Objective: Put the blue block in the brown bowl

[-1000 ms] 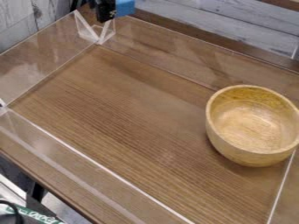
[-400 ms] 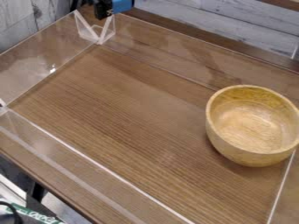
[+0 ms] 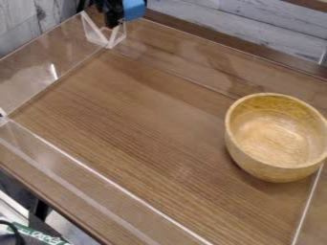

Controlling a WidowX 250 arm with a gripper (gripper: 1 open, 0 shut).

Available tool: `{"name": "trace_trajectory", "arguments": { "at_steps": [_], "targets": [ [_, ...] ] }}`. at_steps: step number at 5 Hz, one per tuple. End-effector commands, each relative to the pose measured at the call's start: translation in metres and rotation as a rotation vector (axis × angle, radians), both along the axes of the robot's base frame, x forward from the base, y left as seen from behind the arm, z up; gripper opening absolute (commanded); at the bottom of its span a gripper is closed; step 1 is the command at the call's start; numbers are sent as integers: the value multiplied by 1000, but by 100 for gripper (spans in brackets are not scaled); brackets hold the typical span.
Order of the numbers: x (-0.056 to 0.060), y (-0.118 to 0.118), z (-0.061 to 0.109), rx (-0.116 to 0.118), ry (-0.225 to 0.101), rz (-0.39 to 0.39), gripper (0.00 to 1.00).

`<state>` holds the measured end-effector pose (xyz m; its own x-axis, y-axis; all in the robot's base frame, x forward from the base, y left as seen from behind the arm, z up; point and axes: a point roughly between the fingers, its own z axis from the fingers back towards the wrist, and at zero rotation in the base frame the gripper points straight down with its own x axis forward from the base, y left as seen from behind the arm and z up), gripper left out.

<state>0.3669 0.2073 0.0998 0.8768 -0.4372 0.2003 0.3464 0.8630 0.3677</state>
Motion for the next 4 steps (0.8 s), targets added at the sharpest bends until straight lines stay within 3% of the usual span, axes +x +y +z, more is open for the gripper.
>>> {"name": "trace_trajectory", "arguments": {
  "at_steps": [1, 4],
  "targets": [
    [2, 8, 34, 55, -93, 11, 0],
    [2, 8, 36, 89, -128, -8, 0]
  ]
}}
